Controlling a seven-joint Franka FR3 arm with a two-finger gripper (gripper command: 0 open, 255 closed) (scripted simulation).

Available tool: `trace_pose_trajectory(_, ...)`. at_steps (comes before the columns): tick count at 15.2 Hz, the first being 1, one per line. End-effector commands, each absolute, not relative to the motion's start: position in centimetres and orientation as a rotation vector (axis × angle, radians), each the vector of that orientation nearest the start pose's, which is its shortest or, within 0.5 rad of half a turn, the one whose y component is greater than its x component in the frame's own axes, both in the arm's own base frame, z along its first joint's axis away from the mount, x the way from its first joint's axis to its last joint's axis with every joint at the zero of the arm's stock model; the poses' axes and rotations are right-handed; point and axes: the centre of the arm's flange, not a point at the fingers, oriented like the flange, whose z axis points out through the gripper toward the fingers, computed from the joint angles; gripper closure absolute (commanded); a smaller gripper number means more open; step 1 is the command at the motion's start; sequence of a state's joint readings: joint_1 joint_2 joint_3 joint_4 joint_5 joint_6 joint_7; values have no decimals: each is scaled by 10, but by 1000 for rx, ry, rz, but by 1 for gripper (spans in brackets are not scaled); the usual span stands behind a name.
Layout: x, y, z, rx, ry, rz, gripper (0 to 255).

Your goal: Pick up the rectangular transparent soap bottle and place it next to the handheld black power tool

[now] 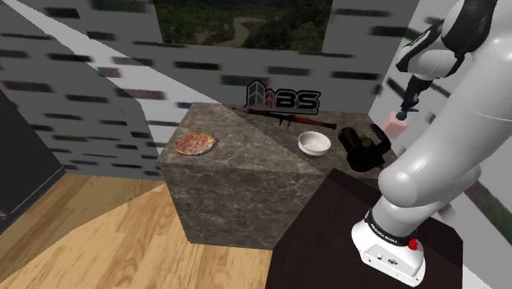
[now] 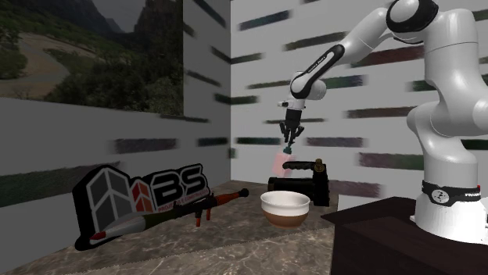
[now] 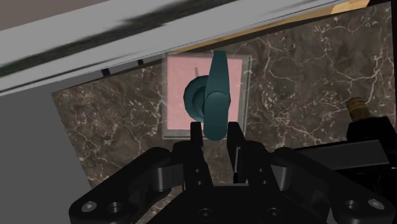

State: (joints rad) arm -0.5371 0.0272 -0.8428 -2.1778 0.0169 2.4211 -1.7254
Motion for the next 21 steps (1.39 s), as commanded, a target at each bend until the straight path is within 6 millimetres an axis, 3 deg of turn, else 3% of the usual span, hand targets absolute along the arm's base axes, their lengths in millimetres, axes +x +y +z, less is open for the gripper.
trace_pose_trajectory(1, 108, -547, 395, -3320, -564, 6, 255)
trace_pose_trajectory(14, 108, -547, 326, -3320, -564, 6, 255)
trace_pose_trajectory(21, 108, -547, 323, -3320, -563, 6, 255)
